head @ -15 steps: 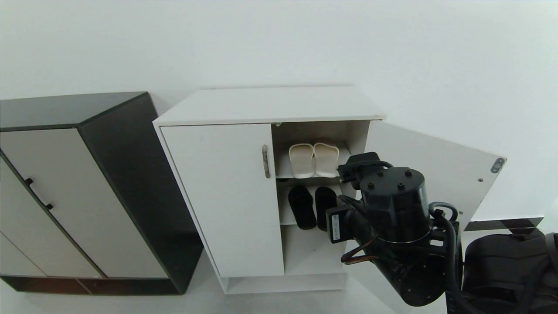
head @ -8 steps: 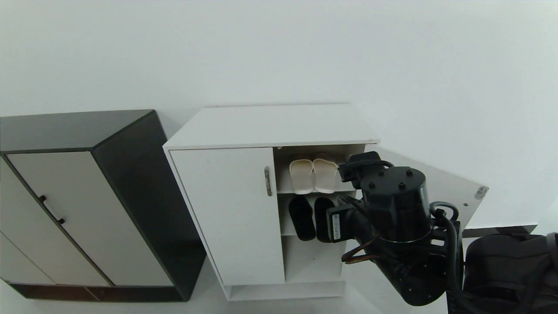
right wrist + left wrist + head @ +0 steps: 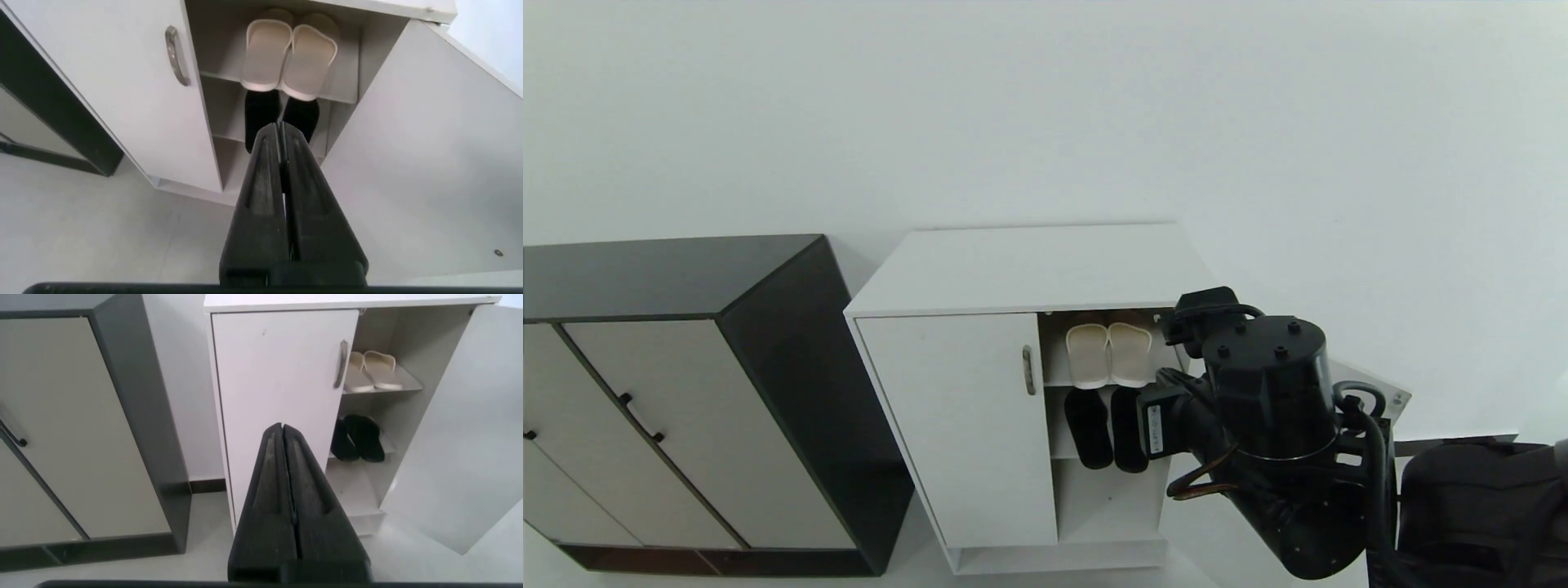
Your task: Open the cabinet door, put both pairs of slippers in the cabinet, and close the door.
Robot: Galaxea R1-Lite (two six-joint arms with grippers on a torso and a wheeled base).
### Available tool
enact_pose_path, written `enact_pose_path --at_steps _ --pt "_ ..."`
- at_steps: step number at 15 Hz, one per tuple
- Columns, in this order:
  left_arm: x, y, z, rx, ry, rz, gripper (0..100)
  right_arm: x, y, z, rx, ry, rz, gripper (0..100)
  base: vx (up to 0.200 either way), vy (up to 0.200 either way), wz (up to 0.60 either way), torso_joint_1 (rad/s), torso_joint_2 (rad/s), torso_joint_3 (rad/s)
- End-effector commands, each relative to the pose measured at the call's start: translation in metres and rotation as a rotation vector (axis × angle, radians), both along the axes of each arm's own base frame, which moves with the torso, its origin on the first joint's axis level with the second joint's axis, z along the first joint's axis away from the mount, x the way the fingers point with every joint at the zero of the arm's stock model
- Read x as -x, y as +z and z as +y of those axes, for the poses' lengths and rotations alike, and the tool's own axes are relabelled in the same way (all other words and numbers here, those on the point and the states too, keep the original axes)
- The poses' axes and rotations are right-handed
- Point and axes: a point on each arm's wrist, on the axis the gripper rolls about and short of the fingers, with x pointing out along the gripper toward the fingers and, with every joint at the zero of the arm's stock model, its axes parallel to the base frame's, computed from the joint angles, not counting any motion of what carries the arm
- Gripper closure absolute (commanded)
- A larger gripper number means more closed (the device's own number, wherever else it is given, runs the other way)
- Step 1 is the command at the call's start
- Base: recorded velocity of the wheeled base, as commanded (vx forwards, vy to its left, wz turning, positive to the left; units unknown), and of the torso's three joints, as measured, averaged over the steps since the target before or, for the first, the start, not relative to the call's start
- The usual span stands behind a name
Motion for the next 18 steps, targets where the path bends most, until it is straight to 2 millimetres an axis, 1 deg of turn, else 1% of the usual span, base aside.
enact_pose_path --at_steps 1,6,14,15,18 --pt "0.0 0.0 0.0 0.0 0.0 0.001 100 0.0 0.0 0.0 -0.001 0.001 -0.001 100 0.0 0.0 0.0 0.051 -0.08 -0.046" --pt "0.0 0.0 0.0 0.0 0.0 0.001 100 0.002 -0.001 0.0 0.011 0.006 0.001 100 0.0 0.0 0.0 0.005 -0.01 -0.006" --pt "0.0 0.0 0.0 0.002 0.0 0.001 100 0.002 0.0 0.0 0.011 0.006 -0.004 100 0.0 0.0 -0.6 0.004 0.0 0.001" --pt "0.0 0.0 0.0 0.002 0.0 0.001 100 0.0 0.001 0.0 0.01 -0.003 -0.006 100 0.0 0.0 -0.6 -0.002 0.0 0.002" --pt "0.0 0.0 0.0 0.0 0.0 0.001 100 -0.016 0.0 -0.006 0.019 -0.054 -0.01 100 0.0 0.0 0.0 0.0 0.0 0.0"
